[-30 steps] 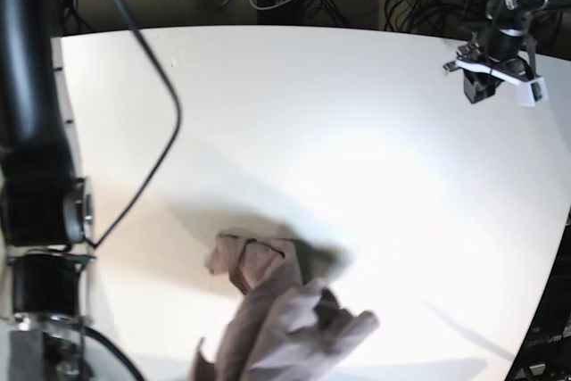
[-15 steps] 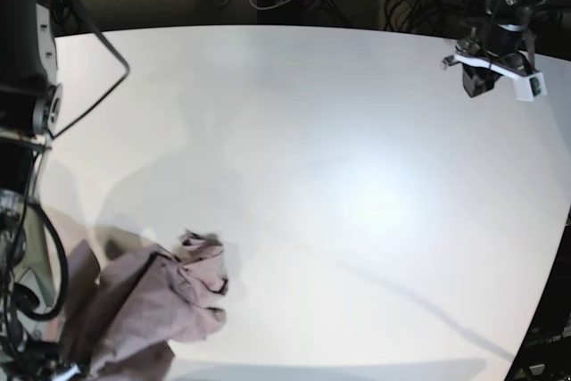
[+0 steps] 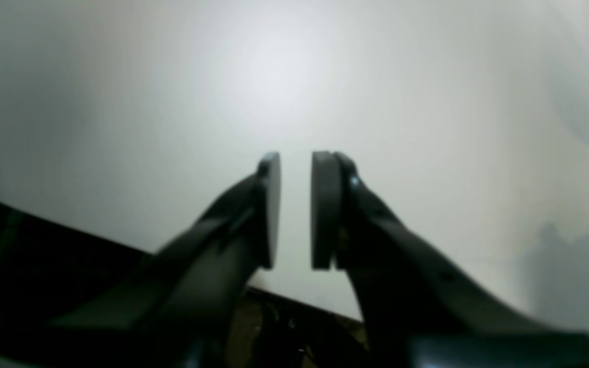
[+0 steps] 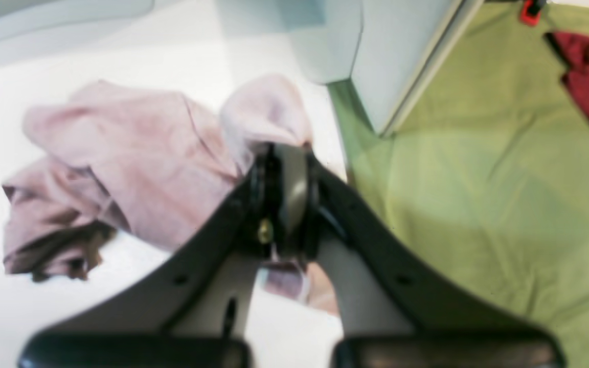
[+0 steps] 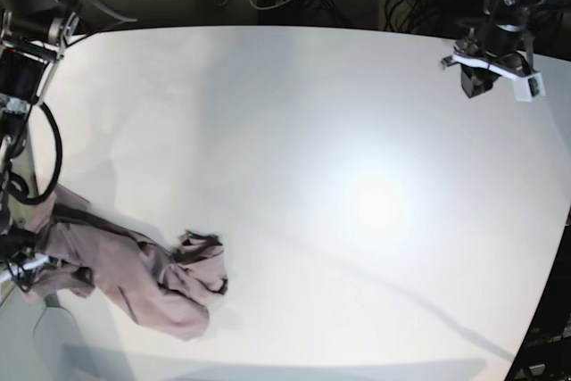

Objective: Layout the t-shirt on the table in an organized manner, then fold the t-shirt properly
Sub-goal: 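Lift the shirt high with the right gripper and drop it, then move both grippers down toward the crumpled shirt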

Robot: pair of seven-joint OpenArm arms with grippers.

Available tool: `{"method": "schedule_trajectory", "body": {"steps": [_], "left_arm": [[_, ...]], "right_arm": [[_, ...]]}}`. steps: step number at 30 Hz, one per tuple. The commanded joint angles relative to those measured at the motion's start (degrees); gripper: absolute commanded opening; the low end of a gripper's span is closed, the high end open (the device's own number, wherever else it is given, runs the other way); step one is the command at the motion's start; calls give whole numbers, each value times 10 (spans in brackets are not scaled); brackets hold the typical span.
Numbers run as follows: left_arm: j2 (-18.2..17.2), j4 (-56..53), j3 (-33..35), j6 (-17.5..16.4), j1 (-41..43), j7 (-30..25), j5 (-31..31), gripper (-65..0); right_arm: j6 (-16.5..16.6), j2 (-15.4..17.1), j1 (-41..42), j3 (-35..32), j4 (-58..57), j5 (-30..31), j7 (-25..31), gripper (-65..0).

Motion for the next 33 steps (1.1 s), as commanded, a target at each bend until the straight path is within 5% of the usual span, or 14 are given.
{"method": "schedule_trajectory", "body": {"steps": [1,11,22,28,33], "left_arm": [[-3,9,-2,-1,3,-11,-4,-542],[-4,12,40,-1,-7,-11,-5,-542],[-5,10,144,0,-116,-11,1,-542],[-4,-14,230,5,-256,-11,3,-542],[25,-157,301,5,-384,-13,4,-542]], "right_arm": [[-2,14,3,13,10,0,13,-650],[-2,-21,-91,50,10,0,7,-650],[-2,-78,-147,65,22,1,-91,-264],[-2,-112,-225,81,120,1,-93,-254],[-2,-141,-300,79,250,1,-93,-254]]}}
